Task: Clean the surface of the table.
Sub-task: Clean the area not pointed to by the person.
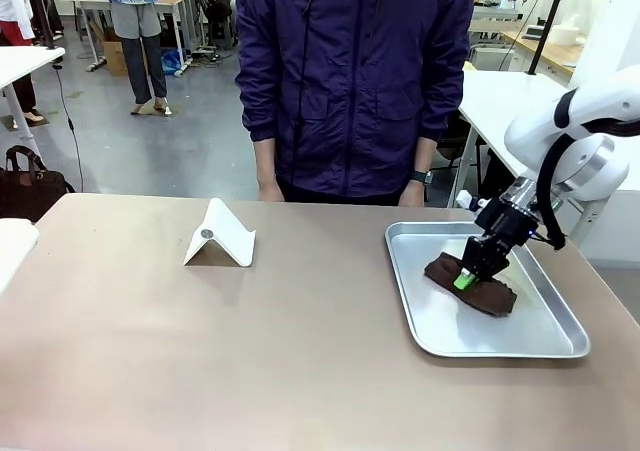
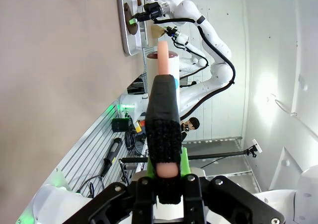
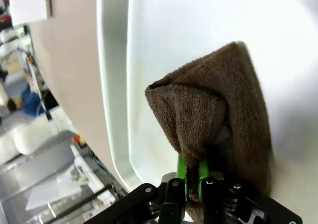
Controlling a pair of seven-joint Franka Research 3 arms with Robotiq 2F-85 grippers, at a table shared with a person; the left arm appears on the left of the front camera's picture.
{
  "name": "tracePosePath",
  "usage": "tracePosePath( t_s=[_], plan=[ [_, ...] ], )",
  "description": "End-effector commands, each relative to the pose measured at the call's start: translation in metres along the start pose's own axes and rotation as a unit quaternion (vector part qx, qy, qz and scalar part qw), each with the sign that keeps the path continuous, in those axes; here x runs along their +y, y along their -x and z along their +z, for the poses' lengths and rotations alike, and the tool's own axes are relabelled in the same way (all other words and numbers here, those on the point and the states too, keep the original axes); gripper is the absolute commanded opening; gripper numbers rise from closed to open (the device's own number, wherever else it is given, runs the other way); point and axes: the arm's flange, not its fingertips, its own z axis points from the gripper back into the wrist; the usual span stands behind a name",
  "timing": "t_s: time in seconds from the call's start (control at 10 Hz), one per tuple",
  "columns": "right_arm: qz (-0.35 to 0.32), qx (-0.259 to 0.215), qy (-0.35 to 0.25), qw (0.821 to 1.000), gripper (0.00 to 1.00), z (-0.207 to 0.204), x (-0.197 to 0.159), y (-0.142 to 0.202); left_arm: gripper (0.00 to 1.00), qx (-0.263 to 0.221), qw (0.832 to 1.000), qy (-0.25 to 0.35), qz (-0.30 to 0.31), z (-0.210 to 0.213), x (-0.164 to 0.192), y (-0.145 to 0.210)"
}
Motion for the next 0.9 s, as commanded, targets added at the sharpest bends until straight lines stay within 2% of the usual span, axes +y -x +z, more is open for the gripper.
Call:
tracePosePath(
  t_s=[0.0, 0.2, 0.3, 0.5, 0.8],
  plan=[
    [-0.087, -0.096, -0.012, 0.992, 0.1, -0.004, -0.015, -0.012, 0.19, 0.002, 1.0, 0.002, -0.002, 0.0, -0.003, 0.002],
    [-0.177, -0.168, -0.066, 0.968, 0.1, 0.003, -0.018, -0.02, 0.19, 0.002, 1.0, 0.002, -0.002, 0.0, -0.003, 0.002],
    [-0.21, -0.176, -0.105, 0.956, 0.1, 0.005, -0.018, -0.021, 0.19, 0.002, 1.0, 0.002, -0.002, 0.0, -0.003, 0.002],
    [-0.258, -0.118, -0.231, 0.931, 0.1, 0.013, -0.016, -0.02, 0.19, 0.002, 1.0, 0.002, -0.002, 0.0, -0.003, 0.002],
    [-0.267, -0.009, -0.375, 0.888, 0.1, 0.032, -0.014, -0.013, 0.19, 0.002, 1.0, 0.002, -0.002, 0.0, -0.003, 0.002]
  ],
)
